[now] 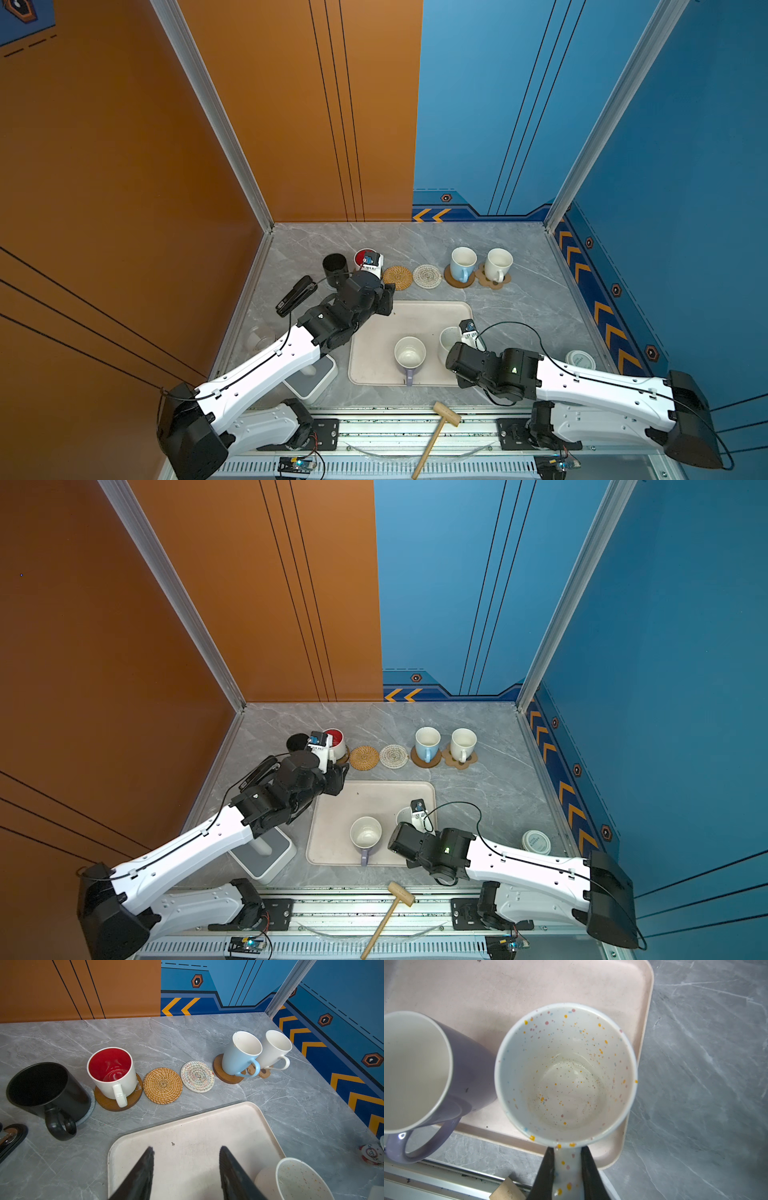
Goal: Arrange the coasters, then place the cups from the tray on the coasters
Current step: 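Close the right gripper on the speckled mug's rim and lift it, then carry the speckled mug with the right gripper toward the coaster row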
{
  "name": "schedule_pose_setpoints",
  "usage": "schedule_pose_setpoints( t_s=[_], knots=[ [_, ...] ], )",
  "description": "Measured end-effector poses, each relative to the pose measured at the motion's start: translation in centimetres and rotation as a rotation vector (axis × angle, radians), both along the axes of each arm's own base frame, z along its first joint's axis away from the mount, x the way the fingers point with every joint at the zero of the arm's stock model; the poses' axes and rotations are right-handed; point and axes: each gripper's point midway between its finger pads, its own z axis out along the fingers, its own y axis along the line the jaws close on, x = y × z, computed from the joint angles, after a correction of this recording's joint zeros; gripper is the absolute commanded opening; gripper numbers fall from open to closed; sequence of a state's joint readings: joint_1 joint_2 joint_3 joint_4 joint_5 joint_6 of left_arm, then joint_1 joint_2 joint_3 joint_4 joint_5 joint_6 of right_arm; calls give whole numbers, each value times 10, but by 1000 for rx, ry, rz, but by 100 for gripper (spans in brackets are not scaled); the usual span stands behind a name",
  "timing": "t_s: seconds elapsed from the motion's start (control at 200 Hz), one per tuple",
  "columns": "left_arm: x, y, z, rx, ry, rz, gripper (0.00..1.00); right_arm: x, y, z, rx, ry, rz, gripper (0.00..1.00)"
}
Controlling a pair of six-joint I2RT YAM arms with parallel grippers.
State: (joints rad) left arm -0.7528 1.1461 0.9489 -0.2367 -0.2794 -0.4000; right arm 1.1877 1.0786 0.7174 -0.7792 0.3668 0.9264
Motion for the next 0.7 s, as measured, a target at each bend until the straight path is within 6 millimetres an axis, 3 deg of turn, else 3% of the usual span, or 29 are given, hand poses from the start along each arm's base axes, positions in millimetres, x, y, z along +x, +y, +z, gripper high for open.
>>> schedule_pose_setpoints(
  t_s=[0.12, 0.335, 0.701],
  knots=[
    [0, 0, 0, 0, 0, 0, 52, -4, -1, -6, 3, 10, -7, 1],
    [0, 0, 0, 0, 1, 0, 52, -8, 1, -9, 15, 31, -10, 22],
    [-1, 1, -4, 5, 6, 0, 52, -15, -4, -13, 0, 76, -10, 42]
  ],
)
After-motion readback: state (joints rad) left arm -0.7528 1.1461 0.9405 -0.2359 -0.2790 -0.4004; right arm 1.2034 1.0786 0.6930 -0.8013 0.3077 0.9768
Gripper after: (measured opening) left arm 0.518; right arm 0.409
